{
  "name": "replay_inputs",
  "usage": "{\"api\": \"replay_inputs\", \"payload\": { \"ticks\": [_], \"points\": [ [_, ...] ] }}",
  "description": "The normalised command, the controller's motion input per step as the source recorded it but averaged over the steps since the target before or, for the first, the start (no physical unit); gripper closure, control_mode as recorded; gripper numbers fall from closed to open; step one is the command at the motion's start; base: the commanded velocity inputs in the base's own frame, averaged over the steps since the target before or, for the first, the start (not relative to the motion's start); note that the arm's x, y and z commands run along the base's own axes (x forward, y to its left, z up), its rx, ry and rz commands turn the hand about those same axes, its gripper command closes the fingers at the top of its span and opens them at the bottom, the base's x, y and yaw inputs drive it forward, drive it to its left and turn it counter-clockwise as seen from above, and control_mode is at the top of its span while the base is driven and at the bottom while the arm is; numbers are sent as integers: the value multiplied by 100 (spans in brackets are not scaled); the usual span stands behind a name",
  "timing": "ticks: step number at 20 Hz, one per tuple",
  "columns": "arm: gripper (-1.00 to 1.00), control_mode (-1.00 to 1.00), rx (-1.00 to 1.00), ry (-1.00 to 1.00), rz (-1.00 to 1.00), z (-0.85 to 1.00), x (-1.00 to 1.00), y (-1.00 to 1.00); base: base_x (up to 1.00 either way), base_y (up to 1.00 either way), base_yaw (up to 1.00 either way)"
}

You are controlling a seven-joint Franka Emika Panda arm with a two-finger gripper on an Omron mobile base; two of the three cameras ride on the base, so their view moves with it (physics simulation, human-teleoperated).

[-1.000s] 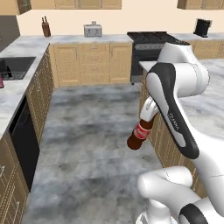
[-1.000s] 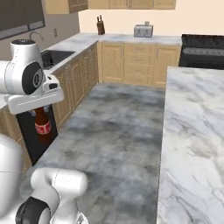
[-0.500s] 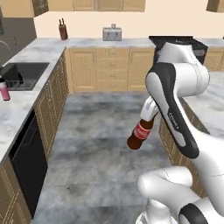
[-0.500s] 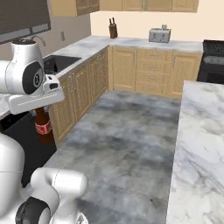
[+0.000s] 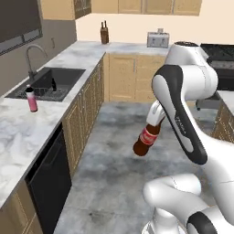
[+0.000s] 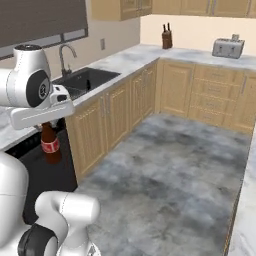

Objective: Place the large bottle from the dining counter next to the other large bottle outside the sink, and place the small bottle from the dining counter next to the other small bottle inside the sink.

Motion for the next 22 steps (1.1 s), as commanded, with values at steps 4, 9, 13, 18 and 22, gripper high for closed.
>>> {"api": "replay_inputs", "payload": {
  "ticks": [4, 9, 13, 18, 22],
  "points": [
    [100, 100, 0, 0, 0, 0, 0, 0, 84, 0, 38],
    [100, 100, 0, 0, 0, 0, 0, 0, 91, 0, 40],
    [100, 100, 0, 0, 0, 0, 0, 0, 98, 0, 40],
    [100, 100, 0, 0, 0, 0, 0, 0, 99, 0, 42],
    [100, 100, 0, 0, 0, 0, 0, 0, 96, 0, 45]
  ]
}}
